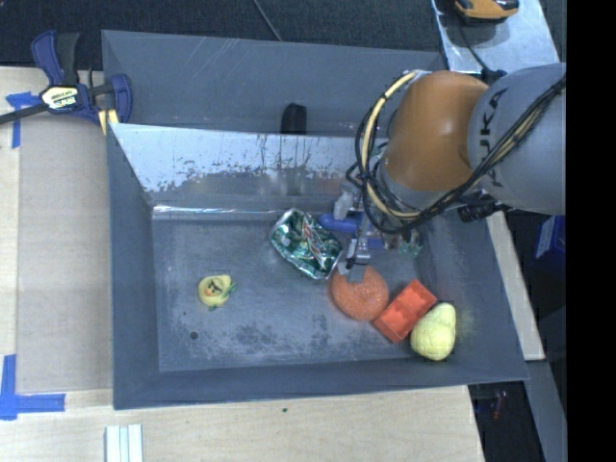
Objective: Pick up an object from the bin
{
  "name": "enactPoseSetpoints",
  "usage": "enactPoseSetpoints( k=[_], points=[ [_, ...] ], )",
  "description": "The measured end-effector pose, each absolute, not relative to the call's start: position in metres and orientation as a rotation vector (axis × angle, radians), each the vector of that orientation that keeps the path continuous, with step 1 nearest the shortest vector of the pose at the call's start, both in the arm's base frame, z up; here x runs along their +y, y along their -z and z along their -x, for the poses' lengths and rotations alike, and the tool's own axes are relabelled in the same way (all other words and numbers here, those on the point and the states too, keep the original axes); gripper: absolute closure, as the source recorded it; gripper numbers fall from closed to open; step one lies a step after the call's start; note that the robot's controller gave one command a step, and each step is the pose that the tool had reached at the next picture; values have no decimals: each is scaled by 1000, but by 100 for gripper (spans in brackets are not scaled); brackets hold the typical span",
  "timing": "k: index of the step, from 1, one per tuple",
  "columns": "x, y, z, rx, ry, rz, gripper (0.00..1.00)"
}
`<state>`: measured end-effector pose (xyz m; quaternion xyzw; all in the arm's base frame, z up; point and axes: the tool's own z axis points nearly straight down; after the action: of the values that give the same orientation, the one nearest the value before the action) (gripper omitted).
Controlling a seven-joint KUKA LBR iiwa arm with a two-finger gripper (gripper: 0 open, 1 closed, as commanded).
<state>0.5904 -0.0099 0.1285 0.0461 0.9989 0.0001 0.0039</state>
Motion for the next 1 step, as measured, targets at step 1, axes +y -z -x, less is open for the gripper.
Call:
enactPoseSetpoints(
  k=[1],
  points=[
    [5,-87,-572,3125,1,-91,0]
  ],
)
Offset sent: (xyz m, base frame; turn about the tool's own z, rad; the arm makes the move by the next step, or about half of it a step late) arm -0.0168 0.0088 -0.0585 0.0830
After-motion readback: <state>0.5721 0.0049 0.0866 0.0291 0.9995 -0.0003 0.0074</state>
